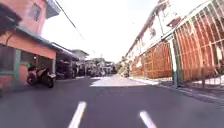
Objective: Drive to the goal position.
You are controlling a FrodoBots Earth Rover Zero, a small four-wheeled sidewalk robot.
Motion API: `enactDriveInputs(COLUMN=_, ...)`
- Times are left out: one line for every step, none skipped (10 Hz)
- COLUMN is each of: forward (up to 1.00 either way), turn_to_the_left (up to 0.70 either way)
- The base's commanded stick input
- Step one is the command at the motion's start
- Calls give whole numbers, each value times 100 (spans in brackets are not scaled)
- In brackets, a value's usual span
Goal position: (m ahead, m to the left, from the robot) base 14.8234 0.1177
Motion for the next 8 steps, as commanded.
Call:
enactDriveInputs(forward=85, turn_to_the_left=-30)
enactDriveInputs(forward=85, turn_to_the_left=-34)
enactDriveInputs(forward=85, turn_to_the_left=-34)
enactDriveInputs(forward=85, turn_to_the_left=-34)
enactDriveInputs(forward=85, turn_to_the_left=-34)
enactDriveInputs(forward=85, turn_to_the_left=-34)
enactDriveInputs(forward=85, turn_to_the_left=-12)
enactDriveInputs(forward=85, turn_to_the_left=0)
